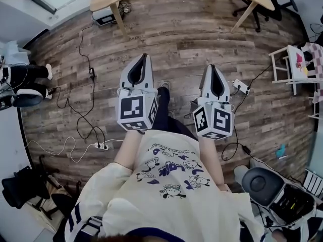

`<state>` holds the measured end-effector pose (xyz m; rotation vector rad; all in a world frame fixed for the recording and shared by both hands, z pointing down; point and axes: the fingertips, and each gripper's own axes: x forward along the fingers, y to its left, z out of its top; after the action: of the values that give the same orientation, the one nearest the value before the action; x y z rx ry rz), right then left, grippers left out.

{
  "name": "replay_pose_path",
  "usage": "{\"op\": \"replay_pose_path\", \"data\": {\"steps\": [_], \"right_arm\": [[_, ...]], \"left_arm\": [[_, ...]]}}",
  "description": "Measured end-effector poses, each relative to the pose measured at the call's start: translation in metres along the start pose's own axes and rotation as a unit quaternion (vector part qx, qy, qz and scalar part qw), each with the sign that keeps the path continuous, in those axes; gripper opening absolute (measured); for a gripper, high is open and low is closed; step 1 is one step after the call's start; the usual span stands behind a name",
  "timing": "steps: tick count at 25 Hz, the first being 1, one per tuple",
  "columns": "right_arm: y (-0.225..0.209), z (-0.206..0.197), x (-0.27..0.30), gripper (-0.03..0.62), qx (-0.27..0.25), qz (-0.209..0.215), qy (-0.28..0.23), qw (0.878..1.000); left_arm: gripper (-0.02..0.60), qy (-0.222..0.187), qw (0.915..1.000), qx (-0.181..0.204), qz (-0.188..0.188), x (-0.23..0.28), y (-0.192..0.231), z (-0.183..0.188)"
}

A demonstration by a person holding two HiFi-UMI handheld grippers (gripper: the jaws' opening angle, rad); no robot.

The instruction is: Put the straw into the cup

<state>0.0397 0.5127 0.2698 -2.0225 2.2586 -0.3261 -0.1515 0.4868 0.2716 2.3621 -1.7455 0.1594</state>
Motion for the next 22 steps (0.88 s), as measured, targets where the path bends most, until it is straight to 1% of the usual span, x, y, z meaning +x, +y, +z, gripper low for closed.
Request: {"op": "replay_pose_path", "data": {"steps": [6, 12, 16, 22], "right_arm": [[-0.013, 0.001, 0.026, -0.005, 0.000, -0.006, 0.004, 1.000], [-0.012, 0.003, 0.067, -0.005, -0.004, -0.001, 0.006, 1.000], [-0.013, 0.007, 0.100, -0.005, -0.005, -0.003, 0.009, 1.000], [-0.014, 0.018, 0.141, -0.005, -0.011, -0.007, 0.005, 1.000]], "left_arm": [[0.023, 0.011, 0.9998, 0.005, -0.014, 0.032, -0.006, 0.000], [0.023, 0.006, 0.9999, 0.004, -0.010, 0.066, 0.011, 0.010], [0.023, 0.009, 0.9999, 0.000, -0.011, 0.097, 0.022, 0.017], [0.023, 0.008, 0.9996, -0.003, -0.025, 0.141, 0.034, 0.033]]}}
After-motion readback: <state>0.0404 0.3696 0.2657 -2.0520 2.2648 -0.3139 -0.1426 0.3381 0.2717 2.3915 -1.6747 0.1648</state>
